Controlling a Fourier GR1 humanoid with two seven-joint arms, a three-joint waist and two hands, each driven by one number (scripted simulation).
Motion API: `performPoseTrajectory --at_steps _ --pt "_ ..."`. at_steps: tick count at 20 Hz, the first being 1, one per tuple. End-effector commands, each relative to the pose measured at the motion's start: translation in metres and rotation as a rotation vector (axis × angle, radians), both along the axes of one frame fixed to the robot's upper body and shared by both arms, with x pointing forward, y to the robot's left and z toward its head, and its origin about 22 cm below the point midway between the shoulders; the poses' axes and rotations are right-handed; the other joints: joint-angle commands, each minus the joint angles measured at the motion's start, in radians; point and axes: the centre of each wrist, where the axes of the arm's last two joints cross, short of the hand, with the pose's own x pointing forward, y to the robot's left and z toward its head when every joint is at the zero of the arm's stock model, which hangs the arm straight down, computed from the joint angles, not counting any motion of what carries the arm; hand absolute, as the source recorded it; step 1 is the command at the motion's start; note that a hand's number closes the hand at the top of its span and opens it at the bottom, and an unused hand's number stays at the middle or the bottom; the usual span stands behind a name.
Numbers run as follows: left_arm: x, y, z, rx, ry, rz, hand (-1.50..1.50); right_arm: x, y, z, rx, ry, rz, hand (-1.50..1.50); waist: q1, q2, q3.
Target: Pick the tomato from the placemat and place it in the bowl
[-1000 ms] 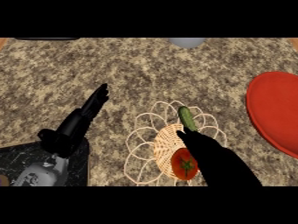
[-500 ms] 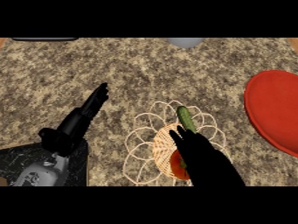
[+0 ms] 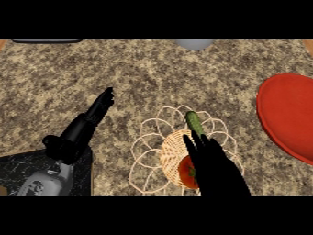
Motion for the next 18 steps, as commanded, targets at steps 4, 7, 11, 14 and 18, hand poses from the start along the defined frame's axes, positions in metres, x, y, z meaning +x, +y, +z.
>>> performPoseTrajectory --at_steps 4,7,11,14,18 --pt "-0.012 0.003 -0.013 -0.007 -0.009 -0.003 0.00 0.003 -0.006 -0.029 -0.084 0.059 -0.110 -1.50 0.001 0.001 0.000" --pt "-0.011 0.021 -0.002 0.007 0.016 -0.014 0.00 0.036 0.000 -0.016 -0.037 0.061 -0.116 -1.50 0.007 0.001 0.000" --pt "0.000 -0.008 -0.005 -0.011 -0.006 0.005 0.00 0.010 -0.013 -0.049 -0.048 0.068 -0.106 -1.50 -0.001 0.001 0.000" --pt "-0.010 0.007 0.008 0.006 0.003 0.008 0.00 0.016 -0.017 -0.035 -0.041 0.071 -0.106 -1.50 0.001 0.000 0.000" --pt "0.007 0.009 -0.008 -0.025 0.003 0.005 0.00 0.032 -0.029 -0.056 -0.004 0.028 -0.099 -1.50 -0.001 0.002 0.000"
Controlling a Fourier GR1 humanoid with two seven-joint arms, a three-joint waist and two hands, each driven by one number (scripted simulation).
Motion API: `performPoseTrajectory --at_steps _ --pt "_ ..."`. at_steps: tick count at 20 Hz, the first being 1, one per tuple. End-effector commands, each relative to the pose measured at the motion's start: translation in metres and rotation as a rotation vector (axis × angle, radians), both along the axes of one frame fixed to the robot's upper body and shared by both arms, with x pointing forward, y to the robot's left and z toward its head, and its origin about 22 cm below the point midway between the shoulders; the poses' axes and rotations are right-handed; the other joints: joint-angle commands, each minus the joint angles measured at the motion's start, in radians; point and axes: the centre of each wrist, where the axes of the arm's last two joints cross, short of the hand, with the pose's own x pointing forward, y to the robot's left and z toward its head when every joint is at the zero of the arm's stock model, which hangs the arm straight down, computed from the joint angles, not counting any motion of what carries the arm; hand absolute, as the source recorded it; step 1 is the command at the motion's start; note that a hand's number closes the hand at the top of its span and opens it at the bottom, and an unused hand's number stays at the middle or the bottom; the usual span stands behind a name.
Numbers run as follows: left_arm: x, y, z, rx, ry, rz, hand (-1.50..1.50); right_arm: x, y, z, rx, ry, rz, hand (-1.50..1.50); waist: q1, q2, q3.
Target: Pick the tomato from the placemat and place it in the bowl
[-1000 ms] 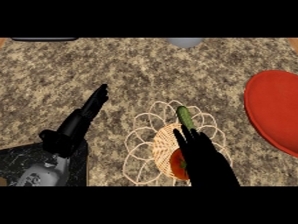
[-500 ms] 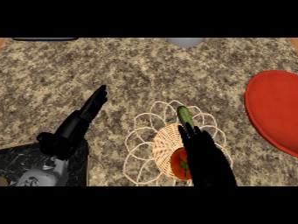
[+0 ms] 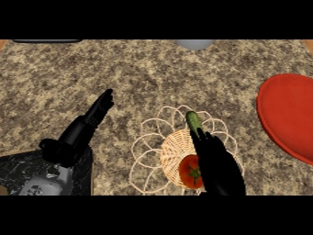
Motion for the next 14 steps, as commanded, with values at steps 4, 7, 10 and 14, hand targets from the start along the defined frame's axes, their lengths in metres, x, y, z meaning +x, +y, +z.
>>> performPoseTrajectory --at_steps 4,7,10,14 --pt "-0.007 0.001 0.004 0.001 0.010 -0.006 0.00 0.011 -0.004 -0.016 0.025 -0.120 0.074 1.50 0.003 0.000 0.000" --pt "-0.004 0.013 0.002 0.007 -0.005 -0.009 0.00 0.025 0.018 -0.020 0.018 -0.127 0.068 1.50 0.004 0.000 0.000" --pt "0.000 0.000 -0.015 -0.004 0.003 0.002 0.00 0.006 -0.004 -0.004 0.027 -0.159 0.058 1.50 -0.002 0.000 0.000" --pt "-0.011 -0.010 -0.001 0.005 -0.008 0.005 0.00 0.007 0.002 -0.011 0.003 -0.136 0.061 1.50 0.000 -0.001 0.000"
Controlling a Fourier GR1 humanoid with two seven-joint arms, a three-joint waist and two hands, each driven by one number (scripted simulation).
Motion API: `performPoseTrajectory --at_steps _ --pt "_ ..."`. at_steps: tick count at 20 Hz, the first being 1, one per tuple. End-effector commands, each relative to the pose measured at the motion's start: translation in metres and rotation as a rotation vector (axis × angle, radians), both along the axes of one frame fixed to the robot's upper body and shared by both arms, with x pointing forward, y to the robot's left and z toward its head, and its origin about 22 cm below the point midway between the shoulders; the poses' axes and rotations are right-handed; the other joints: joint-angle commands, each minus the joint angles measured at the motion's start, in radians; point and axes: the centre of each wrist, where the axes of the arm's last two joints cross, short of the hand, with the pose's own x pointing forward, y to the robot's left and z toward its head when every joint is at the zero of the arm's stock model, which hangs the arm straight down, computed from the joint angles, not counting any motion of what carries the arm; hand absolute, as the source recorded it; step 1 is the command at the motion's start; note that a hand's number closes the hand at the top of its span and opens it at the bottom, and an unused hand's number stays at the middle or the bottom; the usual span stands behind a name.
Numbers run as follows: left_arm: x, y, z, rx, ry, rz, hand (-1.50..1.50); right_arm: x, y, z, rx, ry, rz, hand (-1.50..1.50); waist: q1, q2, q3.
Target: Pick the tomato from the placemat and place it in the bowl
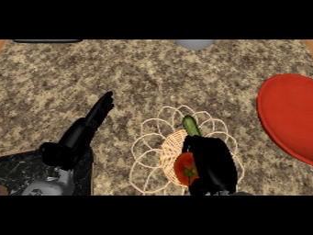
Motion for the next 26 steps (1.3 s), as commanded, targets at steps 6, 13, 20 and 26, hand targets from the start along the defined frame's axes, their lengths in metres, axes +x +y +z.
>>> performPoseTrajectory --at_steps 6,13,20,26 --pt "-0.009 -0.004 -0.009 0.002 0.018 -0.007 0.00 0.029 -0.042 -0.001 -0.104 0.158 0.010 1.50 0.002 0.001 0.000" --pt "0.002 0.009 0.007 0.002 -0.002 0.017 0.00 0.010 -0.049 0.044 -0.212 -0.153 -0.171 1.50 -0.010 -0.004 0.000" --pt "0.009 -0.001 -0.005 0.011 0.004 0.010 0.00 0.024 -0.072 0.118 0.073 -0.486 -0.245 1.50 -0.013 0.001 0.001" --pt "0.009 0.001 -0.007 0.008 0.001 0.009 0.00 0.039 -0.090 0.135 0.233 -0.527 -0.368 1.50 0.000 0.003 0.001"
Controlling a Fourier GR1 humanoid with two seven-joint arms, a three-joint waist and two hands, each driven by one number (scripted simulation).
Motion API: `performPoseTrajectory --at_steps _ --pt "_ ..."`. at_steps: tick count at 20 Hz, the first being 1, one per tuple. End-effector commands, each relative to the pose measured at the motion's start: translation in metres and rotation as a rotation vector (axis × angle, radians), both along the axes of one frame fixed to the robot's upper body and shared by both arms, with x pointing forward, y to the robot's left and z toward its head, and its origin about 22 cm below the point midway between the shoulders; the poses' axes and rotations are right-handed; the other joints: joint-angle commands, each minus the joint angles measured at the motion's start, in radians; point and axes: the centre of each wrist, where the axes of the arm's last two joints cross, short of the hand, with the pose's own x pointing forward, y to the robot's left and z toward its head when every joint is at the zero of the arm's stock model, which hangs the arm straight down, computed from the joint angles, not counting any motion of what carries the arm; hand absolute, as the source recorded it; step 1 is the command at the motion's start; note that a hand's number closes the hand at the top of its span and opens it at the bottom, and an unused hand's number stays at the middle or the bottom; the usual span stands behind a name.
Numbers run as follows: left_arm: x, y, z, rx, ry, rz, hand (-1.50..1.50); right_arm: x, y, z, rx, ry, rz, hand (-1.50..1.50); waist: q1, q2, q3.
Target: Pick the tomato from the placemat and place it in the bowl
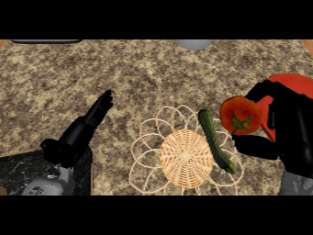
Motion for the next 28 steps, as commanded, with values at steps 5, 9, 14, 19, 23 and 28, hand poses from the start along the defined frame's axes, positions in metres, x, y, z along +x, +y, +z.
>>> performPoseTrajectory --at_steps 5,9,14,19,23,28 --pt "0.005 0.005 0.004 0.014 0.006 -0.007 0.00 0.031 -0.062 0.000 -0.031 0.004 -0.146 1.50 0.007 0.003 0.000" --pt "0.008 0.014 0.001 0.016 -0.021 0.004 0.00 0.050 -0.089 -0.011 -0.159 -0.063 -0.233 1.50 0.011 0.005 0.000" --pt "0.007 0.018 -0.013 0.003 0.005 -0.023 0.00 0.060 -0.137 -0.014 -0.188 -0.114 -0.259 1.50 0.005 0.004 0.000" --pt "0.009 -0.014 0.010 -0.015 -0.020 -0.016 0.00 0.084 -0.164 -0.042 -0.105 0.228 -0.259 1.50 0.012 0.006 0.001" --pt "0.009 -0.009 0.015 -0.015 -0.010 -0.045 0.00 0.095 -0.182 -0.069 0.096 0.354 -0.216 -1.50 0.018 0.008 0.002" --pt "0.003 -0.010 0.006 0.001 -0.002 0.000 0.00 0.105 -0.199 -0.068 0.113 0.227 -0.101 -1.50 0.010 0.004 0.001"
